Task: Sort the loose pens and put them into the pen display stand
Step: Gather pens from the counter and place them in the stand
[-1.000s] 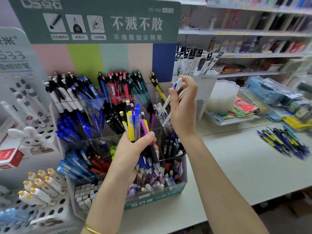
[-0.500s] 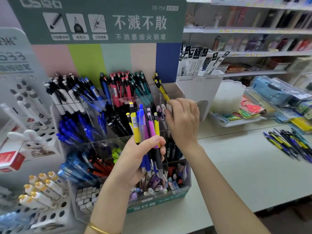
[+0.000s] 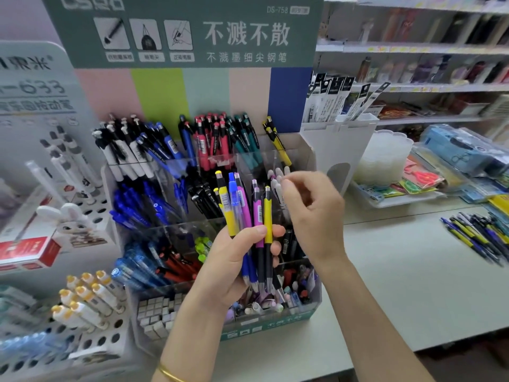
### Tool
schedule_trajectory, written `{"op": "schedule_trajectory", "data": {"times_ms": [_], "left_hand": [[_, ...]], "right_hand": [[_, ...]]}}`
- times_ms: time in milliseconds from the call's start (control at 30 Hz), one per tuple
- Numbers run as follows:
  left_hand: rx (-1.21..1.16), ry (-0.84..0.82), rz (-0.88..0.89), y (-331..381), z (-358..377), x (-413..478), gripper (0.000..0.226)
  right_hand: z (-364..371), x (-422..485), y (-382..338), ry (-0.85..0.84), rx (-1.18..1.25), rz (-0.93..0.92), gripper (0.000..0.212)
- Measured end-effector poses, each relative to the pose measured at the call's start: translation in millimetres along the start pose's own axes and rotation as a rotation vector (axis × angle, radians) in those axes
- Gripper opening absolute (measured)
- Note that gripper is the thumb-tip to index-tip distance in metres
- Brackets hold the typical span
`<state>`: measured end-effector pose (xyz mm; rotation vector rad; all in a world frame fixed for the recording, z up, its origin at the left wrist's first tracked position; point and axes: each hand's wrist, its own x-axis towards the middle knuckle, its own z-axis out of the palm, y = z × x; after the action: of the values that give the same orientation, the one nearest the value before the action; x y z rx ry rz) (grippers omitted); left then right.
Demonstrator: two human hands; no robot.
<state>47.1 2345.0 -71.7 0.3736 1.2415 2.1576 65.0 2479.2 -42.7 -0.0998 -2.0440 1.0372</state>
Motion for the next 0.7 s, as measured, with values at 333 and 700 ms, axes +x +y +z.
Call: {"op": "schedule_trajectory", "data": {"times_ms": [333,700], "left_hand": [[0.215,0.318,0.055,10.4,0.3,-13.1,0.015],[0.599,0.452,0.105,2.6,-0.4,-10.2,0.018]], "right_hand": [[2.9,-1.5,-20.1,-0.204,0.431,0.439,0.013],[25.0,-3.4,-46.5,-0.324,-0.042,0.158,0.040]]}}
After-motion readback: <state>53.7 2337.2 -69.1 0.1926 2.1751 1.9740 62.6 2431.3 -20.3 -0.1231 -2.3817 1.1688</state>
